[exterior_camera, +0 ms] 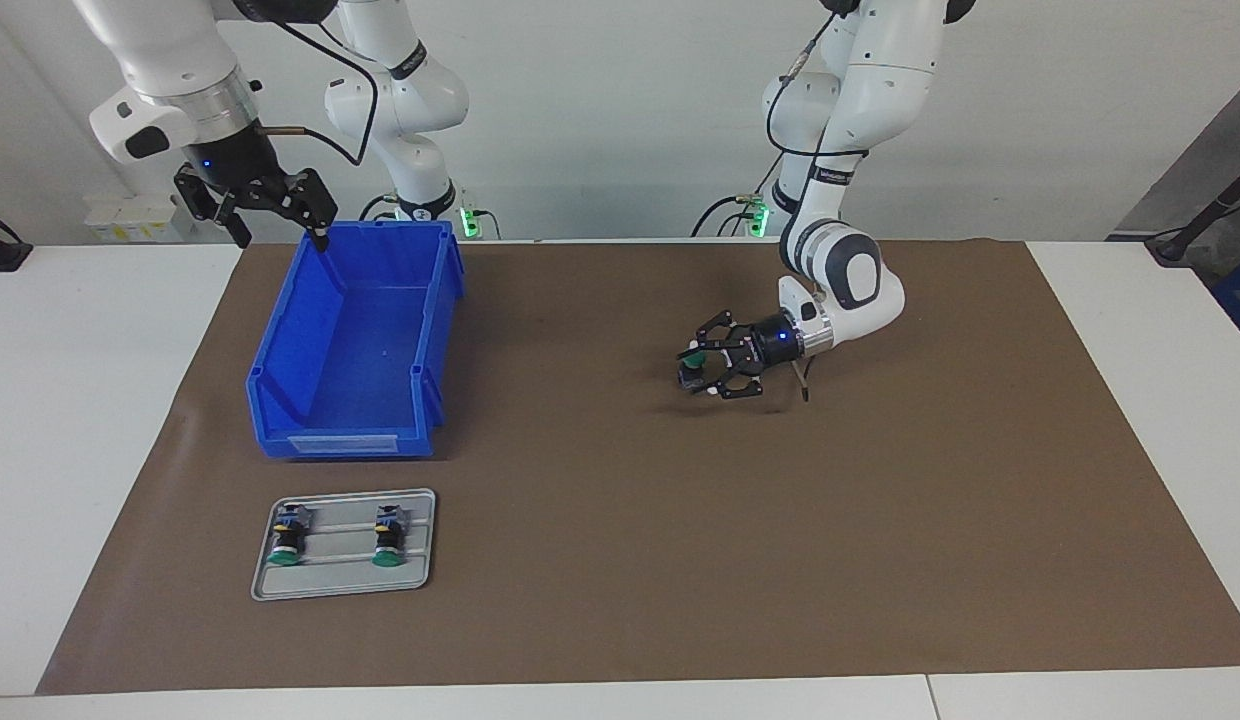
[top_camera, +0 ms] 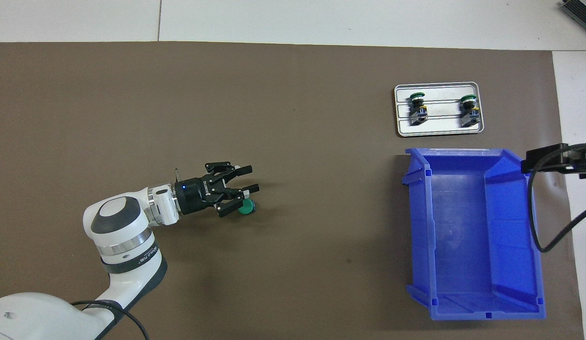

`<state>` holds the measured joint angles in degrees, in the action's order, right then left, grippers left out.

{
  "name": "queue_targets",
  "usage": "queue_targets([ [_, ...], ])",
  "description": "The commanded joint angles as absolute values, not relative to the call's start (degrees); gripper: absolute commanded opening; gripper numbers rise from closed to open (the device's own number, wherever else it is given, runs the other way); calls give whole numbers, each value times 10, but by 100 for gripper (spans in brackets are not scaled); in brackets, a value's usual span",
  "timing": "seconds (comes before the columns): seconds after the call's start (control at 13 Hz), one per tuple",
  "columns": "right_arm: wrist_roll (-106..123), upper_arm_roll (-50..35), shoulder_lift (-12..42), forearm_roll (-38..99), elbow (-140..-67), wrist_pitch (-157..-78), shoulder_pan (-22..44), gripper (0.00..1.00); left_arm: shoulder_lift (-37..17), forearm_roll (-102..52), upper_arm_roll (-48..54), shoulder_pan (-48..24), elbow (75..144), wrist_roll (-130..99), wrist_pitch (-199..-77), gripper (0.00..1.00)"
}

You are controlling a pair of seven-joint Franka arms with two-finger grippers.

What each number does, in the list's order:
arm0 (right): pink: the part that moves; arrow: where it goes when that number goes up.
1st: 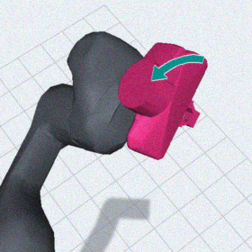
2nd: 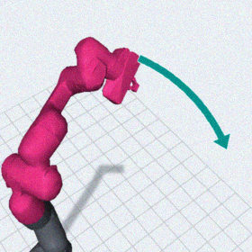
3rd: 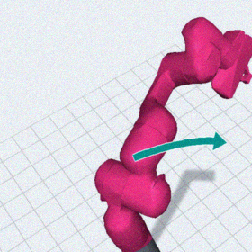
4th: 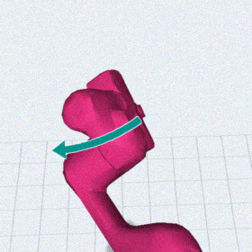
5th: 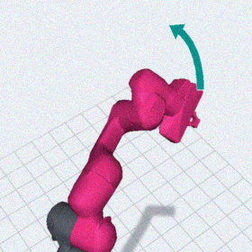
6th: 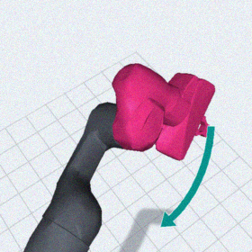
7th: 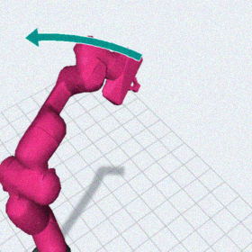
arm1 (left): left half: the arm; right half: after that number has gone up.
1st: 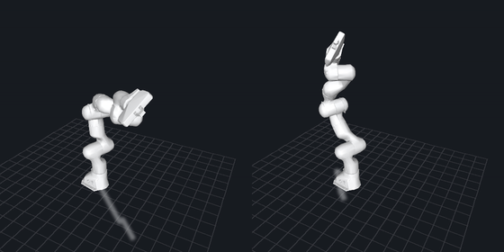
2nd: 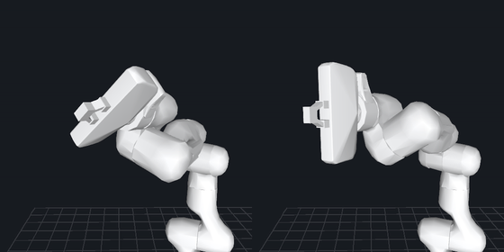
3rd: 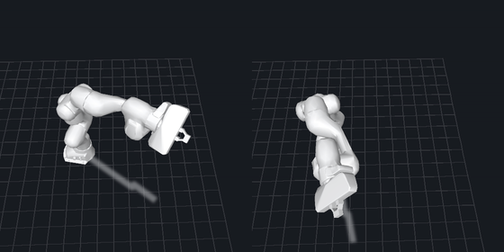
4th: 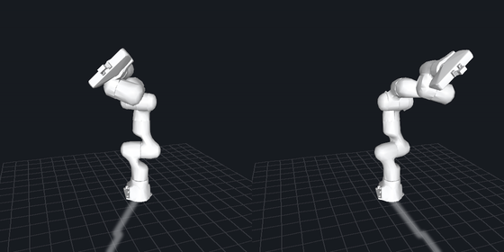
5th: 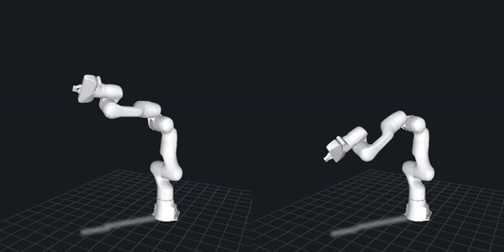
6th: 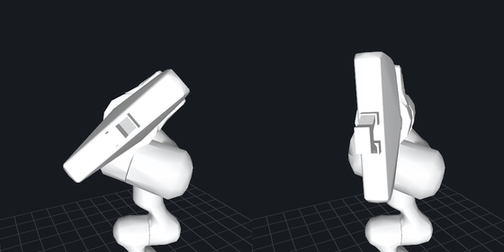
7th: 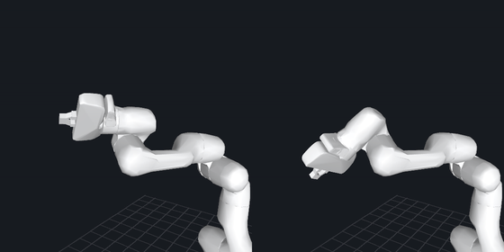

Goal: Place and press button with both arms

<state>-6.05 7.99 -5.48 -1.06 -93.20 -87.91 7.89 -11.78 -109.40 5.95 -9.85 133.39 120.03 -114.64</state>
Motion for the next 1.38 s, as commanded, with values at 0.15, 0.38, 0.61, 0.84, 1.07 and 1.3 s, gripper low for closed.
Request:
queue_targets([
  [0.15,-43,83,-65,2,-941,-884,77,100,-85,-1100,69,-105,1272,1059,-1224,58],
  [0.38,-44,83,-65,2,-941,-884,77,100,-51,-1095,73,-142,1244,977,-1329,58],
  [0.61,-44,83,-65,2,-941,-884,77,100,-26,-1094,74,-184,1242,965,-1441,58],
  [0.84,-43,83,-65,2,-941,-884,77,100,-25,-1094,75,-239,1224,965,-1576,58],
  [1.07,-43,83,-65,2,-941,-884,77,100,-34,-1029,76,-268,1216,962,-1643,58],
  [1.3,-43,83,-65,2,-941,-884,77,100,-40,-948,75,-265,1219,962,-1644,58],
])
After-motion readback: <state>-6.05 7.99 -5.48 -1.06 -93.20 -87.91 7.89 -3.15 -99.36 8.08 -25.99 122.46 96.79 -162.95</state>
